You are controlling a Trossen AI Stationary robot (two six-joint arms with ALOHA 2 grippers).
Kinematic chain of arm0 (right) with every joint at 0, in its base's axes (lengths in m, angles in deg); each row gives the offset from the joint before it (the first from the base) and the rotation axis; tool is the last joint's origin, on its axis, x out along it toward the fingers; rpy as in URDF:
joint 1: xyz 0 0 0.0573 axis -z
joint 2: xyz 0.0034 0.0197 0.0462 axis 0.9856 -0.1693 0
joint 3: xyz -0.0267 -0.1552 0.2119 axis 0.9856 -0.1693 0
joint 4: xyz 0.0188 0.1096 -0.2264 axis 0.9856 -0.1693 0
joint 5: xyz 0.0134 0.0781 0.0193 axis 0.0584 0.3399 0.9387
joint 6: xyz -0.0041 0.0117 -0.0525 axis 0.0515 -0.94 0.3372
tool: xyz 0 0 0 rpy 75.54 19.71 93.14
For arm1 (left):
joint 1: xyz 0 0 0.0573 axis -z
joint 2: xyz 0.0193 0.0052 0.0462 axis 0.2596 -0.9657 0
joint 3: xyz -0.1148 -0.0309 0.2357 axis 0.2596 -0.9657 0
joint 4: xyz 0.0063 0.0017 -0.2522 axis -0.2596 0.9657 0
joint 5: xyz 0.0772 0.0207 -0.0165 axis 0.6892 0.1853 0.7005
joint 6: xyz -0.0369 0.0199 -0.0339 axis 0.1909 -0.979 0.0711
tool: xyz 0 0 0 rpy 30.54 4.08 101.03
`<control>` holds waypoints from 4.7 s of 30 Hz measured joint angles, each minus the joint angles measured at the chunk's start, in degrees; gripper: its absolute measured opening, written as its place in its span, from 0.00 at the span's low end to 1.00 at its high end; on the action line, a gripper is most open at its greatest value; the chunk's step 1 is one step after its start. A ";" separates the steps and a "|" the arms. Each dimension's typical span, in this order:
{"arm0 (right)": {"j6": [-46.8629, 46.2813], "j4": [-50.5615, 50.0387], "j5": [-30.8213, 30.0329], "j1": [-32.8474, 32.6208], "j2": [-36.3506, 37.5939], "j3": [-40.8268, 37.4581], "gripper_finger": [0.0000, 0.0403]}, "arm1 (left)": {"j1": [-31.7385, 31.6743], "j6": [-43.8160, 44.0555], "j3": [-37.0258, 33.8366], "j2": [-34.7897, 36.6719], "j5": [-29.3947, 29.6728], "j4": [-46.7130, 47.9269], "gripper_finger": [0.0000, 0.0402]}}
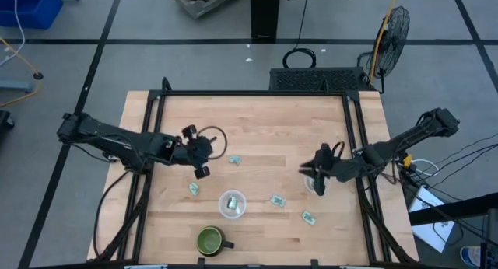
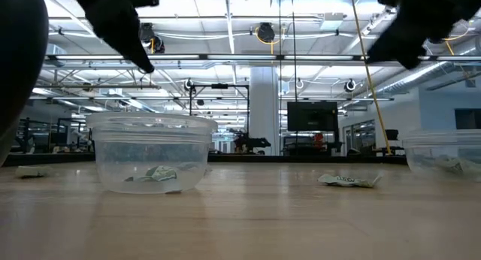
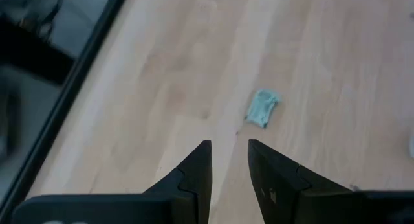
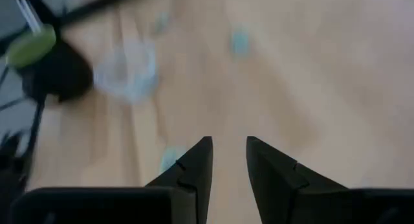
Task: Pick and place Stevia / Truvia into bins
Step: Put the white stevia packet into the left transparent container
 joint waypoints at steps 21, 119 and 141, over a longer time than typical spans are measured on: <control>28.86 15.60 -10.77 14.43 -0.17 -2.06 0.21 | -14.70 -14.26 -13.16 -23.48 -20.58 -42.21 0.26; 43.33 49.21 4.92 34.43 -11.38 -3.41 0.21 | 7.82 20.34 -29.79 3.48 -27.00 -15.45 0.25; 40.64 48.64 5.77 35.82 -11.91 -3.41 0.22 | 7.82 18.94 -29.92 2.48 -28.13 -18.61 0.25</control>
